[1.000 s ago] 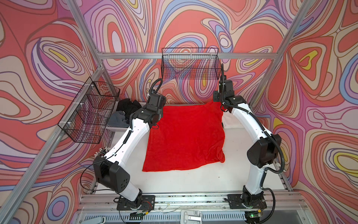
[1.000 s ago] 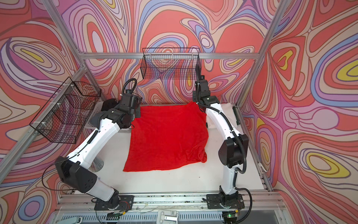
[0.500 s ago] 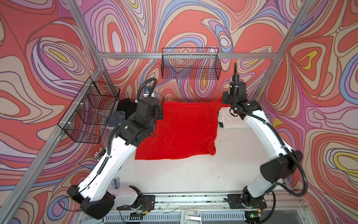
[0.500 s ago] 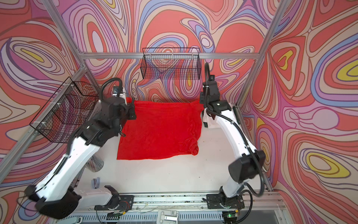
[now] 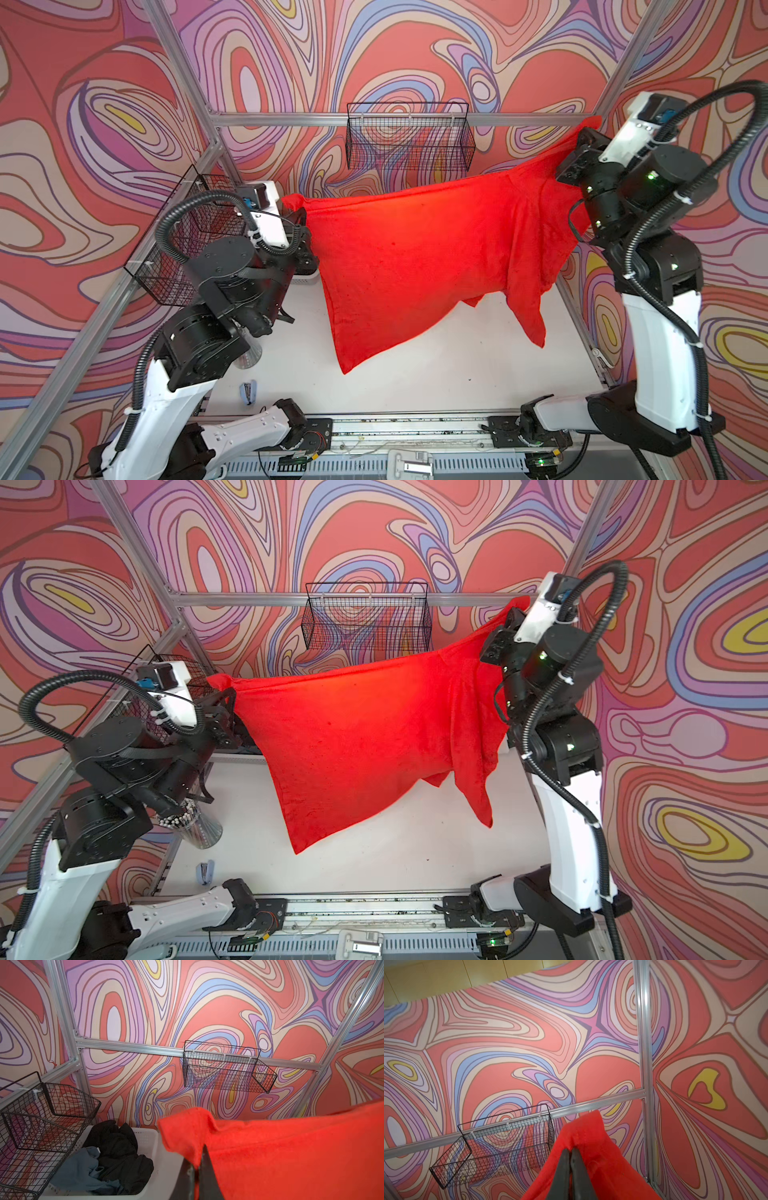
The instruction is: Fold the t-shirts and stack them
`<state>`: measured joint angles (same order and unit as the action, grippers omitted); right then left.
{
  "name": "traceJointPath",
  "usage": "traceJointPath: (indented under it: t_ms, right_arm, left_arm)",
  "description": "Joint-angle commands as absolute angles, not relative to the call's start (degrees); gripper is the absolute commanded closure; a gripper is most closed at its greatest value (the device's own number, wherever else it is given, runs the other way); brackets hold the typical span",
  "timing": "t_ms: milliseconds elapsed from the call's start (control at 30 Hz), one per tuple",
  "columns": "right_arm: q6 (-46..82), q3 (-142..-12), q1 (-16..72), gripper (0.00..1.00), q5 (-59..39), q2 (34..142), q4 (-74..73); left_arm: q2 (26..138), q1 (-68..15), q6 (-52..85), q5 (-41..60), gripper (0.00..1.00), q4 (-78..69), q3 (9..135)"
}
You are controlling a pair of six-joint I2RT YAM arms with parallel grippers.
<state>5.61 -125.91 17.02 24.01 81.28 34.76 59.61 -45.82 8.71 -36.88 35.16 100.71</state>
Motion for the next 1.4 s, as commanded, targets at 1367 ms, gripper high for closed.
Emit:
traceJointPath:
  t_ms: [1367]
  right_arm:
    - [4.6,-118.7,16.8,1.0,27.7,127.6,23.2]
  left_arm:
    - [119.8,-16.6,6.4,-30.6,1.0,23.0,114.5]
